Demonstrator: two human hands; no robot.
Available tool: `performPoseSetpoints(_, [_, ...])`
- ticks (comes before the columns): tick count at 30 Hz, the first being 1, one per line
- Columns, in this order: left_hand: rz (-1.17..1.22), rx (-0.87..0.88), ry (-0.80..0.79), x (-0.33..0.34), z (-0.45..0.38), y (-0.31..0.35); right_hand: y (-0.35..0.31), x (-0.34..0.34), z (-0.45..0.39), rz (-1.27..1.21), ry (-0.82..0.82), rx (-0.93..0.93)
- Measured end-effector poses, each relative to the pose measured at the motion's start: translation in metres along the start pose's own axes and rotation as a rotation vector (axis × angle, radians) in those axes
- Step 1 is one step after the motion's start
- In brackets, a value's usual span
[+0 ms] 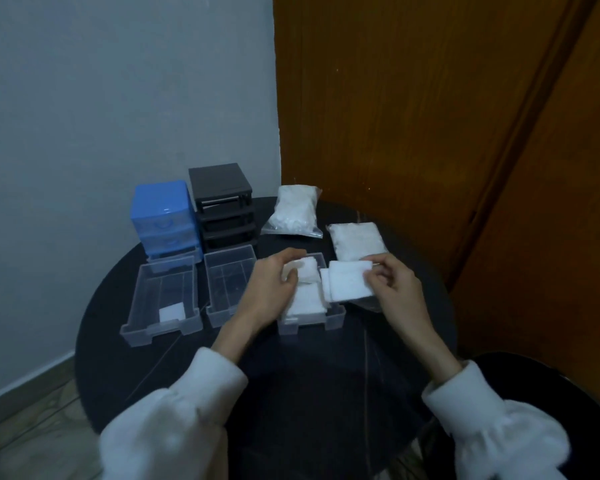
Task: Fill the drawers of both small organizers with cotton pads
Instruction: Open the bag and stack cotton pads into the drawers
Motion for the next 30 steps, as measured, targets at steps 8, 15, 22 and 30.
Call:
performPoseSetpoints(8, [-0.175,-0.068,-0.01,-0.015,0.016,-0.02,-0.013,0.04,-0.008,-0.022,-0.152,0.063])
performPoseSetpoints(15, [-0.174,-0.065,-0.034,-0.013,0.022,-0.024,-0.013,0.054,-0.003,0.163,-0.152,-0.022])
performPoseSetpoints(22, [-0.172,-0.057,-0.017,-0.012,0.023,-0.024,-0.016,0.055,0.004,0.484,-0.085,-0.254])
performPoseSetpoints(30, [-0.138,-0.093,-0.031,-0.012,0.02,-0.028,-0.026,0.056,0.011,0.605,-0.148,-0.36])
Point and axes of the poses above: each hand's wrist, its own z-axis away from the middle knuckle, its own x-axis out of the palm, y = z × x, the point moved 1 cm from there along -z, towards the middle knuckle, and after that the axes turned 6 degrees about z, right-handed, at the moved point
